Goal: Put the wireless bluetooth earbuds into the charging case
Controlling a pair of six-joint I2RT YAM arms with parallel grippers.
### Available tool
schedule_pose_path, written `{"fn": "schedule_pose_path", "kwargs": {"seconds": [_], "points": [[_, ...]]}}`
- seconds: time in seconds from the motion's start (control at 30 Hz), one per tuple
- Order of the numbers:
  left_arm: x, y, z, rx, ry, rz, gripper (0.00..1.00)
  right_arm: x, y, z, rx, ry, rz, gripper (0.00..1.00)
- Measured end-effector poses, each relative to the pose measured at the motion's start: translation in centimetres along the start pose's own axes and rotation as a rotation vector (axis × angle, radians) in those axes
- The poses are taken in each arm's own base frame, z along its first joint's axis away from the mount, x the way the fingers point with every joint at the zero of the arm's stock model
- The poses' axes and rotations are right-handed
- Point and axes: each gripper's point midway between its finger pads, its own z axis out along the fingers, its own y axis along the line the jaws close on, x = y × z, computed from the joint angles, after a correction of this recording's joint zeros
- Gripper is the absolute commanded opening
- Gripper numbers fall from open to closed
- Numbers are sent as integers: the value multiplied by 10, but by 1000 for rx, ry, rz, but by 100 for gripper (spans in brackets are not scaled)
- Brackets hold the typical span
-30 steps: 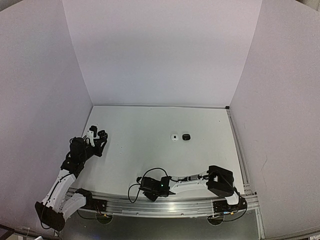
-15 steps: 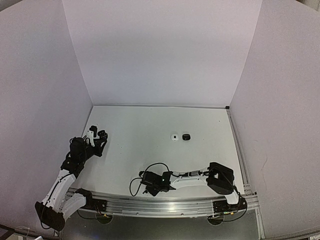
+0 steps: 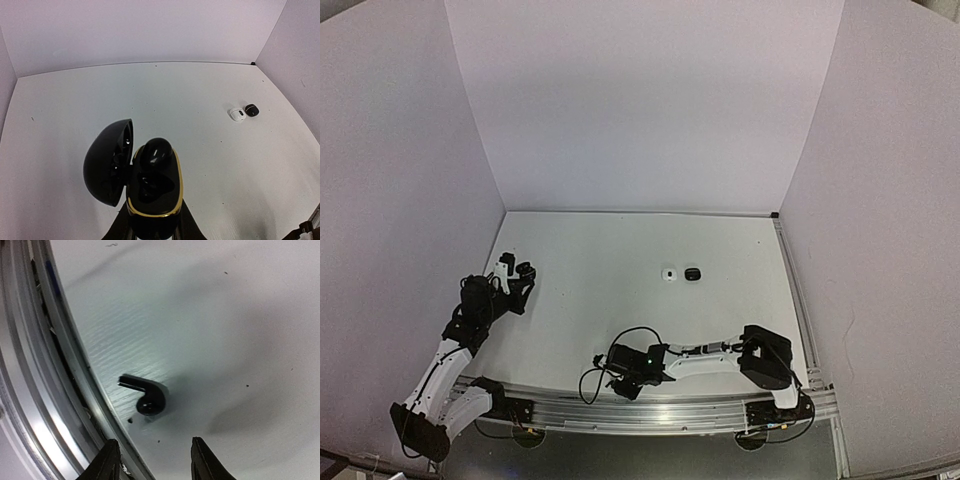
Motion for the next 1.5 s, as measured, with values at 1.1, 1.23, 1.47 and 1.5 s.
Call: {"fn": "schedule_pose_path", "kwargs": {"seconds": [1.1,1.23,1.47,1.5], "points": [[0,3,0,-19,-2,-7,0,-23,-36,16,136,-12,-32,37],[0,3,0,-19,-2,-9,0,-22,-39,15,154,-9,-36,37],[0,3,0,-19,-2,-9,0,-21,-48,12,195,-2,-44,38],[0,3,0,-19,-2,-9,0,-21,-51,12,201,0,-43,38]]}}
